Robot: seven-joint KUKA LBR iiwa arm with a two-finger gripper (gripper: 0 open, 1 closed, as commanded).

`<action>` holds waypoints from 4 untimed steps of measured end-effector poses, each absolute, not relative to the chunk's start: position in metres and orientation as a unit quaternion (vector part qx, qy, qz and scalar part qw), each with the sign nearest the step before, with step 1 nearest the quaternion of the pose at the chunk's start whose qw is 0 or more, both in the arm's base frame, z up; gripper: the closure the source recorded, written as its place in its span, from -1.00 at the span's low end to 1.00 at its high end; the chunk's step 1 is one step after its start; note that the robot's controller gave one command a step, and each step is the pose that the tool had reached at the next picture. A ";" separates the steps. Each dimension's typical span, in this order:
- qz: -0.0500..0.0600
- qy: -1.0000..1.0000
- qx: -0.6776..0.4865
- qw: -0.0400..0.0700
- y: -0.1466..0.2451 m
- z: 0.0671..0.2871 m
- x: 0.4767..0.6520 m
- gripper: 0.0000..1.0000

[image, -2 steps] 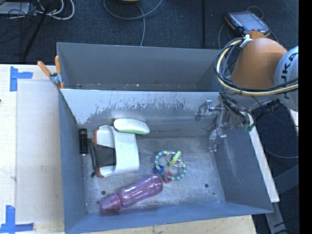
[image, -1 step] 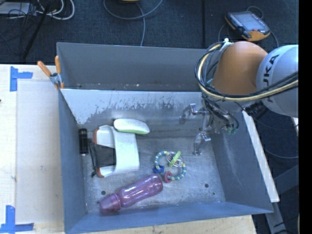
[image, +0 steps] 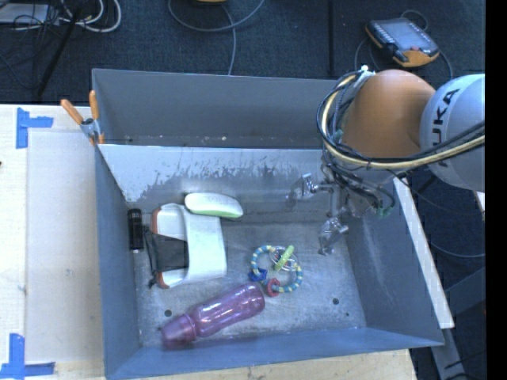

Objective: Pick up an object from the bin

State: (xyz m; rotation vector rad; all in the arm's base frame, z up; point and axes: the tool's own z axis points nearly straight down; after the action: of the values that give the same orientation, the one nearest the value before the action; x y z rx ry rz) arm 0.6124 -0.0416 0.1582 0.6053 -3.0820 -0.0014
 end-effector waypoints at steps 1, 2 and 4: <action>0.000 -0.983 0.185 -0.001 -0.038 0.111 0.608 -1.00; 0.001 -0.963 0.270 -0.002 -0.021 0.073 0.607 1.00; 0.001 -0.963 0.270 -0.002 -0.021 0.073 0.607 1.00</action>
Offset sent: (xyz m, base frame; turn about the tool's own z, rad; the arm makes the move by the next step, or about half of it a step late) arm -0.0077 0.0210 -0.0882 -0.1591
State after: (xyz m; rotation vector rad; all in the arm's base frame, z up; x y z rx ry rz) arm 0.6069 -0.0208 0.0732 0.8487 -3.0283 0.0023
